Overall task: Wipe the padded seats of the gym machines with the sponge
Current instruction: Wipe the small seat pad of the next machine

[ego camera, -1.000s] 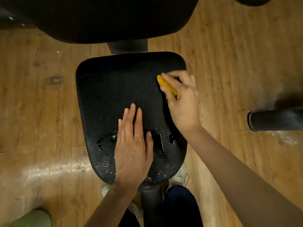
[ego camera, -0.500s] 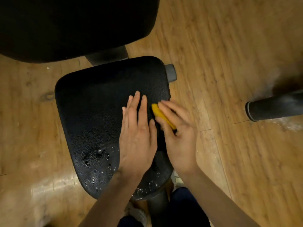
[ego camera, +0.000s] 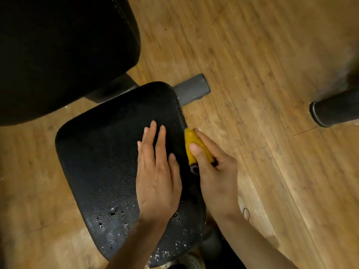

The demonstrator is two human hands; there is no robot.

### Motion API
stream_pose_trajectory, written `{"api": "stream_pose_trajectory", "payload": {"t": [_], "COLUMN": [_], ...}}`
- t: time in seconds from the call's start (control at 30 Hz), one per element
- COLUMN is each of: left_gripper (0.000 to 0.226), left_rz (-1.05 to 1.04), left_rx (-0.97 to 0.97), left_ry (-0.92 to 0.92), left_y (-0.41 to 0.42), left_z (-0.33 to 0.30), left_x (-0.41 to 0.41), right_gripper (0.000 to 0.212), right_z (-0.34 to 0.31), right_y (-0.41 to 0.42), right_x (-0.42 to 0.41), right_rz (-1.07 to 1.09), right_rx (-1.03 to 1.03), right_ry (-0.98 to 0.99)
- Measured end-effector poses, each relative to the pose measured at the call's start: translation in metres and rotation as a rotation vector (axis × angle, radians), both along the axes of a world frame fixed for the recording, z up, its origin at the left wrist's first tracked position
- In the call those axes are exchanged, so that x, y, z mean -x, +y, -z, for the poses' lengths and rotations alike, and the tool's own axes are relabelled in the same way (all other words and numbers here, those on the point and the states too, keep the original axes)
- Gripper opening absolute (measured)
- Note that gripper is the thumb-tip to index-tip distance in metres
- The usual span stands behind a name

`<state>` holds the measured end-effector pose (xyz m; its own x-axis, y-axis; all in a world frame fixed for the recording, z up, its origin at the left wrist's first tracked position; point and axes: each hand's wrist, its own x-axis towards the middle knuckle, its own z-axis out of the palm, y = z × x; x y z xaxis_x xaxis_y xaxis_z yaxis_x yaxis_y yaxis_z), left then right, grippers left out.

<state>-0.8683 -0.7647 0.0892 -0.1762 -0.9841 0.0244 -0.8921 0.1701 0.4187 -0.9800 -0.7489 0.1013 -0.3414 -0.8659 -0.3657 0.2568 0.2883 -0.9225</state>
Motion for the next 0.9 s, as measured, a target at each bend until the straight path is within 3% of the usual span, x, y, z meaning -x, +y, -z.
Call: {"api": "stream_pose_trajectory", "payload": {"t": [0.13,0.33,0.53,0.67,0.83,0.9], "left_gripper": [0.053,0.052,0.053,0.053,0.052,0.053], "left_rz": [-0.009,-0.024,-0.031,-0.037,-0.033,-0.027], "left_rx": [-0.016,-0.035,-0.047,-0.054,-0.058,-0.054], "left_ry": [-0.005,0.022,0.016,0.014,0.002,-0.004], "left_y": [0.0,-0.001,-0.002,-0.002,-0.002,-0.002], "left_z": [-0.001,-0.004,-0.004,-0.003,-0.003,-0.002], "left_x": [0.001,0.004,0.004,0.005,0.004,0.004], "right_gripper": [0.032,0.031,0.023,0.026,0.02,0.012], "right_z": [0.008,-0.002,0.03,0.021,0.03,0.037], "right_y": [-0.051,0.012,-0.075,-0.042,-0.083,-0.135], "right_x": [0.002,0.008,0.01,0.009,0.018,0.026], "right_rz": [0.048,0.035,0.05,0.005,-0.074,-0.248], "right_rx": [0.02,-0.099,-0.101,-0.104,-0.115,-0.113], "right_ry": [-0.112,-0.236,-0.246,-0.312,-0.205,-0.12]}}
